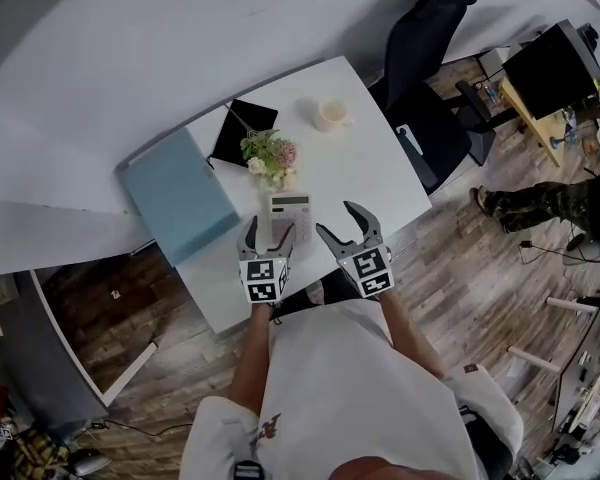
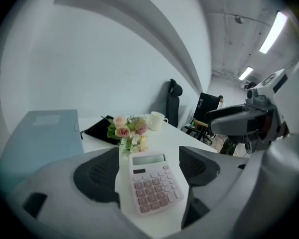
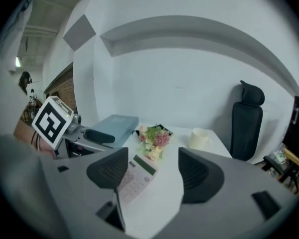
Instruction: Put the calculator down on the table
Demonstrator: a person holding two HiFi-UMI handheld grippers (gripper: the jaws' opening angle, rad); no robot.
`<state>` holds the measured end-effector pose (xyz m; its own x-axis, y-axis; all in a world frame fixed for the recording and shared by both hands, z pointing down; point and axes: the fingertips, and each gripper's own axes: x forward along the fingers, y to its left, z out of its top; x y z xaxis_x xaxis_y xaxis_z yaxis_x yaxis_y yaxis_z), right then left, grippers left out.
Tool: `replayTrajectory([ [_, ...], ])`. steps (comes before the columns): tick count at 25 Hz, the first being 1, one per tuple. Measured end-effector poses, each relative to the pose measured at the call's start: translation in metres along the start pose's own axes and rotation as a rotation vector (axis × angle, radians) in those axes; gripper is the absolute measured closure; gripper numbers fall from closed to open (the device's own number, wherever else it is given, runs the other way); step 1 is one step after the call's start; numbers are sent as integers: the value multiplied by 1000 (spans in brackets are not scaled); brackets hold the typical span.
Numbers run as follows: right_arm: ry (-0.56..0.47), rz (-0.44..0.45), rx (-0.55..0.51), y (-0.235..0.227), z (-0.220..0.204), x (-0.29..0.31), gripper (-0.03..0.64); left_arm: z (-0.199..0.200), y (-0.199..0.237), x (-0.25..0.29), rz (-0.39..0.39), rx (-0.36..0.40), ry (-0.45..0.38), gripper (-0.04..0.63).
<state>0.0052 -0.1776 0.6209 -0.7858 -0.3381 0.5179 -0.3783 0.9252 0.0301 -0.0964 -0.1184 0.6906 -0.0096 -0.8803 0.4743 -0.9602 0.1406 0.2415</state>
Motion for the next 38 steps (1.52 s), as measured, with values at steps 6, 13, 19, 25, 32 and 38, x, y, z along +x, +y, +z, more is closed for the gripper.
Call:
replayTrajectory([
  [6, -168, -21, -66, -4, 66, -25, 285, 77, -16, -40, 9, 138, -185, 195],
  [13, -372, -20, -105, -8, 130, -67, 285, 170, -37, -100, 119, 263, -423, 198],
  [19, -455, -8, -129, -16, 147, -108, 284, 199, -69, -139, 244, 267, -504, 208],
  [25, -468, 51, -117, -20, 124, -137, 282, 180, -104, -161, 344, 269, -489, 207],
  [32, -482, 100, -107, -23, 102, -161, 283, 159, -134, -178, 409, 279, -487, 207],
  [38, -501, 117, -118, -25, 98, -180, 284, 150, -153, -189, 435, 299, -484, 207],
])
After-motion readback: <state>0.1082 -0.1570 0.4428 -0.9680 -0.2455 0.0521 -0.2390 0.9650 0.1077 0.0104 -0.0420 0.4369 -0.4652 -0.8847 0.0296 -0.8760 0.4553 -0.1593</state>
